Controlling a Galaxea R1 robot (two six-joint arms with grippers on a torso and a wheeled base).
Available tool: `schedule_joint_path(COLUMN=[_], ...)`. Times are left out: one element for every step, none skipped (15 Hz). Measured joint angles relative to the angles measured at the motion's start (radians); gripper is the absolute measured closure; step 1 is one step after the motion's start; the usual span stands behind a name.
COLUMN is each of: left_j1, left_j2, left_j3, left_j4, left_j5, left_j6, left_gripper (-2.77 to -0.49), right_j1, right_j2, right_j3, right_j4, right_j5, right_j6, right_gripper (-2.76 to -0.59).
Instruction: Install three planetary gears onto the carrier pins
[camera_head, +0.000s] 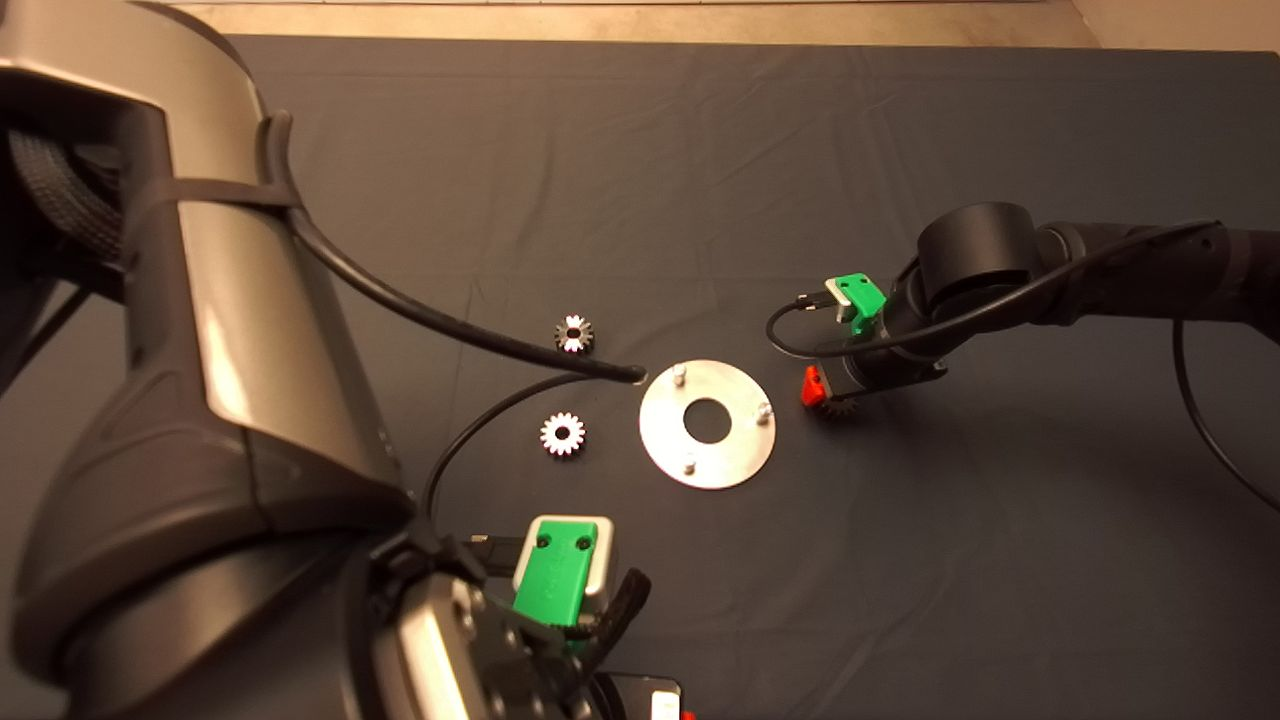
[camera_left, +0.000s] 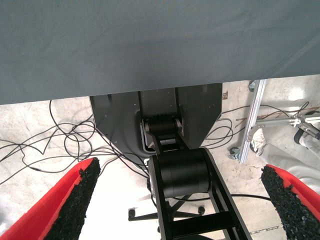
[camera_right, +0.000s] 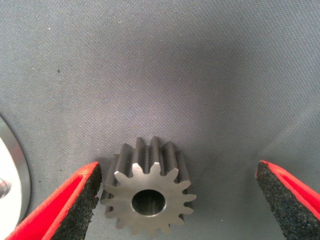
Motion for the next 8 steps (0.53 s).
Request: schedule_joint_path(left_j1=[0.000, 0.000, 0.000, 0.000, 0.000, 0.000, 0.000, 0.000], left_j2=[0.000, 0.000, 0.000, 0.000, 0.000, 0.000, 0.000, 0.000], left_j3=[0.000, 0.000, 0.000, 0.000, 0.000, 0.000, 0.000, 0.000], left_j4=[0.000, 0.000, 0.000, 0.000, 0.000, 0.000, 0.000, 0.000], left_j5=[0.000, 0.000, 0.000, 0.000, 0.000, 0.000, 0.000, 0.000], left_j6=[0.000, 0.000, 0.000, 0.000, 0.000, 0.000, 0.000, 0.000], left_gripper=[-2.34, -2.34, -2.34, -2.34, -2.34, -2.34, -2.34, -2.34], right_j1=[0.000, 0.000, 0.000, 0.000, 0.000, 0.000, 0.000, 0.000], right_j2=[0.001, 0.003, 0.003, 0.003, 0.004, 0.004, 0.004, 0.006], right_j3=[0.000, 0.000, 0.000, 0.000, 0.000, 0.000, 0.000, 0.000], right_j4=[0.001, 0.002, 0.004, 0.006, 0.007, 0.008, 0.008, 0.009], right_j5=[0.001, 0.001, 0.001, 0.001, 0.001, 0.001, 0.001, 0.000], right_j6=[0.001, 0.004, 0.004, 0.004, 0.005, 0.007, 0.007, 0.007], right_gripper=[-2.26, -2.25, -2.25, -2.25, -2.25, -2.23, -2.12, -2.09])
